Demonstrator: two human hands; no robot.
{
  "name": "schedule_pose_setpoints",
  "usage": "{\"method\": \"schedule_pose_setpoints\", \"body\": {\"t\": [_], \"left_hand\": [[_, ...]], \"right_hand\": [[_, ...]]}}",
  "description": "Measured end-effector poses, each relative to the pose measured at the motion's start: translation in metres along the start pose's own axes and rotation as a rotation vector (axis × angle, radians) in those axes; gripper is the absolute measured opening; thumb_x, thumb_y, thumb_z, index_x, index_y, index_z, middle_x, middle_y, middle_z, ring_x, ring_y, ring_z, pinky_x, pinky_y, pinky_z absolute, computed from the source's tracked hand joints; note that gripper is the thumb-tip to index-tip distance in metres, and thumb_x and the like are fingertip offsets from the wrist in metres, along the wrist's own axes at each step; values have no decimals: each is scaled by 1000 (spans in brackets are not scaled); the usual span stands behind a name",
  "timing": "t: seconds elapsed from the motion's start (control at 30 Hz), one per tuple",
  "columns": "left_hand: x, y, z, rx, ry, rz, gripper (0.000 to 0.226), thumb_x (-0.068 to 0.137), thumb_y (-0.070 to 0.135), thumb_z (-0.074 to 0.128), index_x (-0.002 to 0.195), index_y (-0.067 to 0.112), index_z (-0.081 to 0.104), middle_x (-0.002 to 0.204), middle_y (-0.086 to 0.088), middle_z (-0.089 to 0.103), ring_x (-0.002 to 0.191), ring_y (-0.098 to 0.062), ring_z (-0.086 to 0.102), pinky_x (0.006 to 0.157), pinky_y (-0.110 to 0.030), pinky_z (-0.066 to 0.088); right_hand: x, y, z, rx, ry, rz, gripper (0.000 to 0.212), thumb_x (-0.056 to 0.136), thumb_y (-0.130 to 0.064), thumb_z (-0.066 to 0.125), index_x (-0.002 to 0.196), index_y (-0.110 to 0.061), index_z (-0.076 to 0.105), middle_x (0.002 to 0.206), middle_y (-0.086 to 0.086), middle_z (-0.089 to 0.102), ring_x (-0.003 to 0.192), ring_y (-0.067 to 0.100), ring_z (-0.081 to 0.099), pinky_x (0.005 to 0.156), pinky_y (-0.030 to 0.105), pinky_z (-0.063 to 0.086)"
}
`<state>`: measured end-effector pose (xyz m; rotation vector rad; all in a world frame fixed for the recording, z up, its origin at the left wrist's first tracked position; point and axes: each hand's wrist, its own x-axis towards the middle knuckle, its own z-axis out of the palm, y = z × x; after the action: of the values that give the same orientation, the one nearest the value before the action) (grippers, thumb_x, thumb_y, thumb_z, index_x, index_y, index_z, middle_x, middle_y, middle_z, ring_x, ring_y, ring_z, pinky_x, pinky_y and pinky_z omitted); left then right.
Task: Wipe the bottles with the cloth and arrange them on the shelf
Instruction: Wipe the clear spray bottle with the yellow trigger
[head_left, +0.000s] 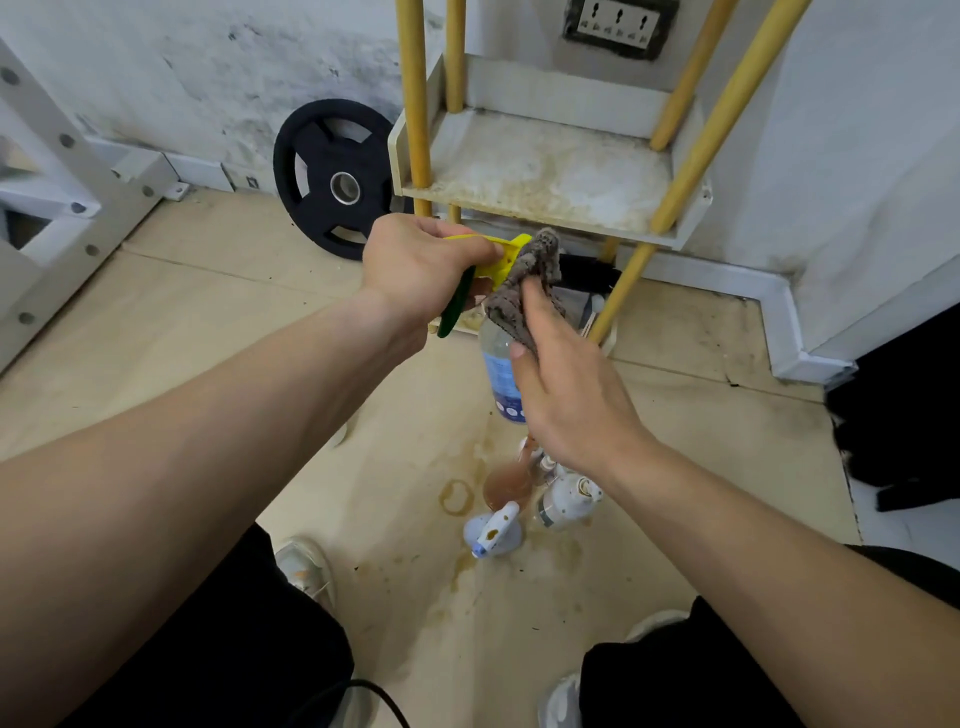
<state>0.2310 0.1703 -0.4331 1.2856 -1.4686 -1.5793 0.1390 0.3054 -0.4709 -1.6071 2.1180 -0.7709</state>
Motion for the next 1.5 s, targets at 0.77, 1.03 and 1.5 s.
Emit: {"method": "schedule_pose_setpoints", "body": {"t": [0.77,1.03,1.5], "left_hand": [[-15,3,1,113,-291,18,14,78,3,81,90,-1,74,71,-13,73,59,-21,71,71,-41,64],[-20,4,6,84,-255,59,14,78,1,81,89,-4,74,78,-21,74,67,-28,73,63,-34,63],[-26,0,11,105,-258,127,9,77,1,83,79,3,74,66,-11,70,62,-22,71,65,-38,64]], "right_hand": [[16,14,-10,626,276,173,39,94,-48,57,90,-11,69,92,22,71,88,36,69,83,60,55],[20,14,-15,526,318,189,38,98,-38,54,88,-4,68,77,18,67,69,16,56,66,50,53],[20,14,-17,387,394,278,28,85,-28,54,71,-3,55,57,2,45,55,14,36,55,33,32]]}}
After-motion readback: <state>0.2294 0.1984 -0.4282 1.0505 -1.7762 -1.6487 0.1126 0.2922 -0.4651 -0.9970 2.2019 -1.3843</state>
